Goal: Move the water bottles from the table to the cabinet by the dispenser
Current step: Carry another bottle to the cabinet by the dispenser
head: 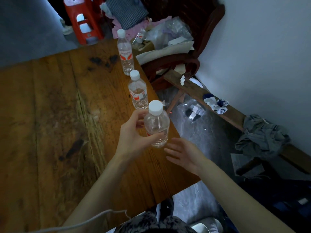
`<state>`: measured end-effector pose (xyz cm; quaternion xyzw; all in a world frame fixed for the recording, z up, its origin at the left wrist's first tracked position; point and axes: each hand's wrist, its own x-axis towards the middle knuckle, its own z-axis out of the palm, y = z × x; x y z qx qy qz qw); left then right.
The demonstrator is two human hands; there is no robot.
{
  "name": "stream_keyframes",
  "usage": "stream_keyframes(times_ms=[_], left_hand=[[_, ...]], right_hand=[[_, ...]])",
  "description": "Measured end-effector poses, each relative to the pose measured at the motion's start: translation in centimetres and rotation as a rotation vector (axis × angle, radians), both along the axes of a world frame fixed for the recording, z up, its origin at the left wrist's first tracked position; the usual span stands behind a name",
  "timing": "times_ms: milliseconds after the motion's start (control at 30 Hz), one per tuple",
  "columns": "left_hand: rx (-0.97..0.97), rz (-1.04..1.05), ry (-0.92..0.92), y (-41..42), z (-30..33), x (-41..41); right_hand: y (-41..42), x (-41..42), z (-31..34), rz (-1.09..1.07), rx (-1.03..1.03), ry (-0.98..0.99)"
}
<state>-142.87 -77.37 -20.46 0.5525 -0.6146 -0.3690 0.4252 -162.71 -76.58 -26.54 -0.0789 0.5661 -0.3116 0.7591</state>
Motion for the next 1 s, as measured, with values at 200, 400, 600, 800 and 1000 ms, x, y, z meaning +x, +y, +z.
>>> stream_keyframes(times_ms=[200,400,600,800,1000], left_hand=[[-0.117,-0.115,0.029,-0.5,3.7,-1.2],[-0.158,-0.146,0.041,-0.2,5.2,-2.9],[-0.178,-0.197,0.02,0.7,6.2,-4.7],[-0.171,-0.233,0.031,1.5,7.0,-6.8],[-0.197,-0.323,0.02,2.5,8.2,-9.2]], right_hand=[[0.3,-1.0,2.6,0.13,-0.067,-0.243],[1.4,-2.8,4.4,0.191,-0.107,-0.282],[2.9,-5.2,5.5,0.173,-0.128,-0.261],[4.1,-7.6,5.9,0.112,-0.15,-0.249],[6.1,-9.6,6.2,0.079,-0.165,-0.232]])
